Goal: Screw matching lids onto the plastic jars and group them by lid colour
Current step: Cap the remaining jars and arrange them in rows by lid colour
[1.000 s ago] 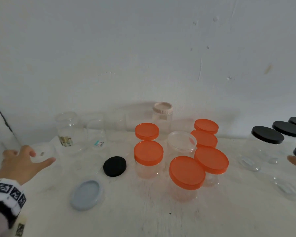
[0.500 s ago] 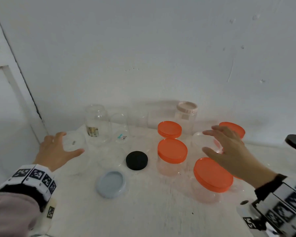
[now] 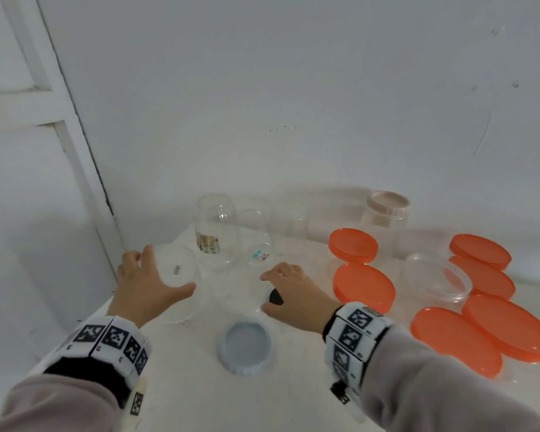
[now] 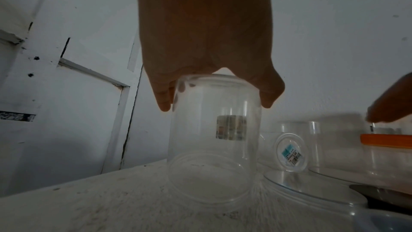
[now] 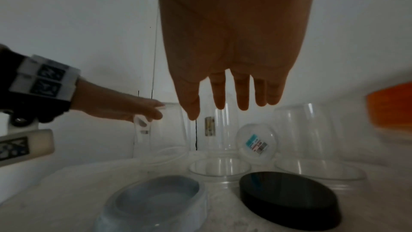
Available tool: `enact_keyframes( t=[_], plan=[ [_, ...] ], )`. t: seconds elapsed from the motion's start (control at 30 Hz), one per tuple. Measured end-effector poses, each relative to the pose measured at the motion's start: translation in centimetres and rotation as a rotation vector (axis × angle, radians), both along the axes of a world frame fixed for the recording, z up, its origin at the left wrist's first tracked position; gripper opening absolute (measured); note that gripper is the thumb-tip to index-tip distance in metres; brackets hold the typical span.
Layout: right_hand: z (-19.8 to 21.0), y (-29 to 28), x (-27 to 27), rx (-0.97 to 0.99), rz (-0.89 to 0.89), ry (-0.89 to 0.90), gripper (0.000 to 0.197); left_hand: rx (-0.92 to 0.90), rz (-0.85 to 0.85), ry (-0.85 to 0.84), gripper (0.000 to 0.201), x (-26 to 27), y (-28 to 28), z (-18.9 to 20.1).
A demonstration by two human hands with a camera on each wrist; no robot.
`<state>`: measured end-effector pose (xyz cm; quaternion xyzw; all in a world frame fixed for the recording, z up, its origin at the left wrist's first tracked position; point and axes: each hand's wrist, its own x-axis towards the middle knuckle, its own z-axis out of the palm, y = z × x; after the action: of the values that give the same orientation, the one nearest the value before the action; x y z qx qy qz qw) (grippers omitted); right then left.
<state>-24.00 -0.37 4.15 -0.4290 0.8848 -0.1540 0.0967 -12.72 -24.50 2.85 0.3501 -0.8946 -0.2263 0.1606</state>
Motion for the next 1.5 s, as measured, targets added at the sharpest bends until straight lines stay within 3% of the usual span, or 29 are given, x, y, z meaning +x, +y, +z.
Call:
enact_keyframes(
  t=[0.2,0.6,0.83,1.03,1.17,1.27,1.4,1.5],
  plan=[
    [-1.5,-4.9,-0.8,0.237,0.016,-0.05,0.067,0.047,-0.013,0.059,0.105,0.5,0.2,0.0],
    [-4.1,-9.9,-2.1,0.412,-0.093,-0.018,0.097,0.0,-0.033,0.196,0.116,4.0,0.4,-1.5],
    [-3.0,-8.8,-2.4,0.342,-0.085,-0.055,0.103,0.025,-0.017,0.206,0.12,5.5,0.7,-1.4],
    [-1.1,-5.7,-2.6,0.182,-0.076,-0.136,0.115,0.11,0.033,0.225,0.102,5.5,1.9,-0.3],
    [0.4,-2.9,-2.3,0.087,-0.095,-0.146,0.113,0.17,0.038,0.304,0.102,5.1,3.2,0.5],
    [2.2,-0.5,-2.0,0.012,-0.107,-0.139,0.106,0.306,0.053,0.355,0.103,4.8,4.3,0.8],
    [4.9,3.0,-2.2,-0.057,-0.112,-0.116,0.102,0.512,0.042,0.374,0.086,4.2,6.6,0.9],
    [6.4,5.6,-2.4,-0.068,-0.119,-0.078,0.106,0.672,0.015,0.383,0.1,3.4,8.4,1.1]
  ],
)
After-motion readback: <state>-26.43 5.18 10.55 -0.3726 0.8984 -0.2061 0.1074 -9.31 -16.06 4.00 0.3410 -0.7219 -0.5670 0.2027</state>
